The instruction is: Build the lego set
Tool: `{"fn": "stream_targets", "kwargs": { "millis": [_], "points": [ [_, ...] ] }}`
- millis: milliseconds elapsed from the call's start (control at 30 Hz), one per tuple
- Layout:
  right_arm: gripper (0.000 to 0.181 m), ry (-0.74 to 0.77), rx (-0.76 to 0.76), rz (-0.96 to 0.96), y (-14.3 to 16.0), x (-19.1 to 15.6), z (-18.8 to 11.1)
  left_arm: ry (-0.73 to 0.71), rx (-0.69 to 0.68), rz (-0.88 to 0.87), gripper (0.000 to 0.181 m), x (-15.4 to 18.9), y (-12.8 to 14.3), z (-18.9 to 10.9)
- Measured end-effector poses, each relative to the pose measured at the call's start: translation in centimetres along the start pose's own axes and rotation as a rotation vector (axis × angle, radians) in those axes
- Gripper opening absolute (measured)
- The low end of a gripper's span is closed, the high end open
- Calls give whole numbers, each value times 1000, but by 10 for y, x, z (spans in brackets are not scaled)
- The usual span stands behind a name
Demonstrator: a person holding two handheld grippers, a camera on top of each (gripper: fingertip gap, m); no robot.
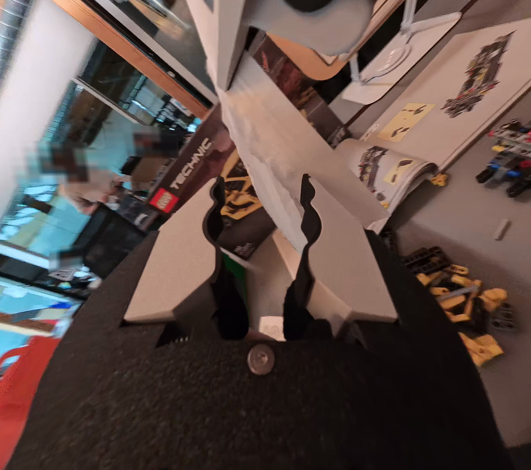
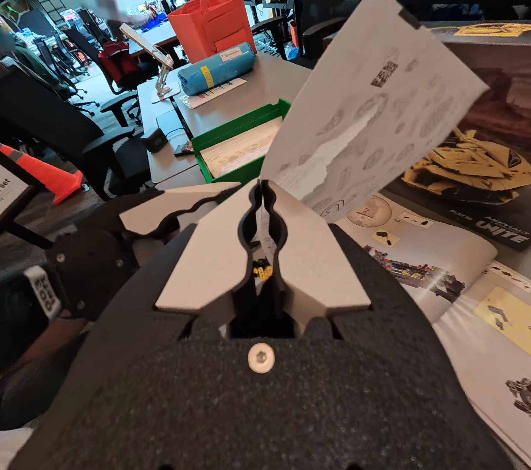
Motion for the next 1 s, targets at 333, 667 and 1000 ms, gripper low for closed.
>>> {"fn": "stream_targets", "kwargs": {
  "millis": [333, 667, 1000],
  "points": [
    [0, 70, -9, -162, 0, 11, -10, 326, 189, -400, 45, -17, -2, -7],
    [0, 18, -89, -202, 15, 5, -17, 331, 91, -324, 0, -21, 8, 17],
    [0, 116, -142, -159, 40, 46, -37, 480, 60, -119, 0, 0, 7, 14]
  ]
}}
Point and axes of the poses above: each gripper's, where its closed fingertips meet, z out along the fingers, y out of its underside, x = y × z across the jaws, the point moved 5 cm from there along -z, back along the fingers, and after that the axes turned 12 degrees about z, right-handed, at the moved point
